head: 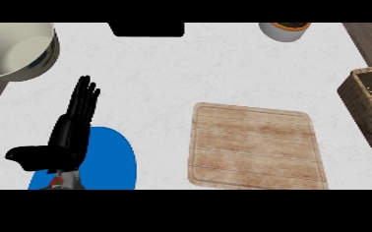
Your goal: Pick the cupcake from the cutting board and place it in the basket
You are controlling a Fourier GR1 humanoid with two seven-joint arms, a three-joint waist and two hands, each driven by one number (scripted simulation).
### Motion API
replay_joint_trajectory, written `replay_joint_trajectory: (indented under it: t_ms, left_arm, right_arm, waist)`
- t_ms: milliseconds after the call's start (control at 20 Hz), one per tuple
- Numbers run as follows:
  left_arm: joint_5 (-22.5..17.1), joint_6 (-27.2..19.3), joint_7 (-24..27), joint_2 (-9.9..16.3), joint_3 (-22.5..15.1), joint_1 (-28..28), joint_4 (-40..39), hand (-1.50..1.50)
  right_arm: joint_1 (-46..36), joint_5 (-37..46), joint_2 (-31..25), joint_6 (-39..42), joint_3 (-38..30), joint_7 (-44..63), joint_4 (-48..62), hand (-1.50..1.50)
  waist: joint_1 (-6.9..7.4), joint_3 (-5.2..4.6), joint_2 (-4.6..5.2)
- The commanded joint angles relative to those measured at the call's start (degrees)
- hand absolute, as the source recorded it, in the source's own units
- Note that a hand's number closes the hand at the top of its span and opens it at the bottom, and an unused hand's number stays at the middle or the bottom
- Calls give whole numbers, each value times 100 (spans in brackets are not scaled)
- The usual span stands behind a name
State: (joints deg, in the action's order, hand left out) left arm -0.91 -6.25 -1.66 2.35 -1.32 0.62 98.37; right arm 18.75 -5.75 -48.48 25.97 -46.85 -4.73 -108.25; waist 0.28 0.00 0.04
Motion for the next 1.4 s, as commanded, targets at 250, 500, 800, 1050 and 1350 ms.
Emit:
replay_joint_trajectory:
  t_ms: [250, 500, 800, 1050, 1350]
  left_arm:
    - [305, -292, 246, -226, -371, 196, -93, 0]
    - [-176, 233, 21, 198, 216, -82, -80, 0]
    - [-100, 229, 398, 97, 194, 224, -252, 0]
    - [-161, 230, -123, 136, 180, 49, 154, 0]
    - [154, -70, 168, -84, 120, -387, -504, 0]
  right_arm:
    - [-1269, 1260, -302, -48, 914, -368, 1166, 150]
    - [-1591, 2035, -330, -234, 1088, -1520, 2582, 150]
    - [-1991, 2245, -109, -151, 1194, -1640, 3022, 150]
    - [-2163, 2570, 123, -376, 1358, -2011, 3605, 150]
    - [-2512, 2798, 39, -586, 1343, -2024, 4513, 150]
  waist:
    - [23, 0, 3]
    - [30, 2, 7]
    - [-6, 0, -2]
    - [4, 1, -2]
    - [-22, 0, 0]
